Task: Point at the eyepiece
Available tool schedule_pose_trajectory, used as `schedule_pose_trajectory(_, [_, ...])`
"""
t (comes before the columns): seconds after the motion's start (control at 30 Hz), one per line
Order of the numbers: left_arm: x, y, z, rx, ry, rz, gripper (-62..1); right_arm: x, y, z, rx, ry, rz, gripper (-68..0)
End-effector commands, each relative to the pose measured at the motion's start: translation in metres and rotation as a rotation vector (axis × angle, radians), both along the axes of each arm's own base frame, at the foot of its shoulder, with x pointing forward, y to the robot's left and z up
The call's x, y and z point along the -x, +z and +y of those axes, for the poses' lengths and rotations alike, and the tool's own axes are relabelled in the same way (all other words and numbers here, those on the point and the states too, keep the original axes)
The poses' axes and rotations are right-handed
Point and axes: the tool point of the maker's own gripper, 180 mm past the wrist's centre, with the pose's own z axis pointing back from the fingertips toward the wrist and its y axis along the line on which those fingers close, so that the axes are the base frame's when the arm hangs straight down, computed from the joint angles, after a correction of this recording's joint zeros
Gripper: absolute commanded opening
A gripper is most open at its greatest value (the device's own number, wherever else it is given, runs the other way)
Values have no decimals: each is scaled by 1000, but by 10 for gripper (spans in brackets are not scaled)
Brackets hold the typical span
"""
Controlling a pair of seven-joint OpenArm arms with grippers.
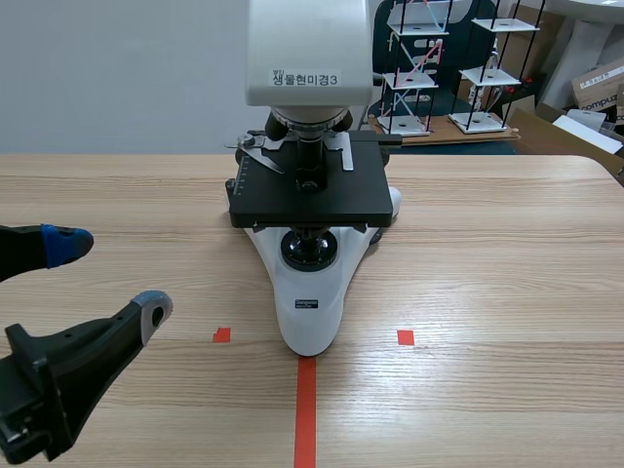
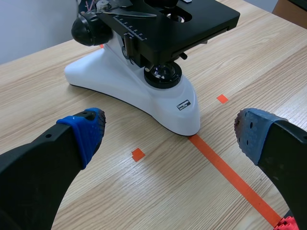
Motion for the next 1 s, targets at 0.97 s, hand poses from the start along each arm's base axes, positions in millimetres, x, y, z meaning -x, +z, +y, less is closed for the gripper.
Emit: schedule_pose_trajectory(0.97, [-2, 5, 0, 19, 9, -15, -41, -158, 12, 13, 35, 47, 142, -675])
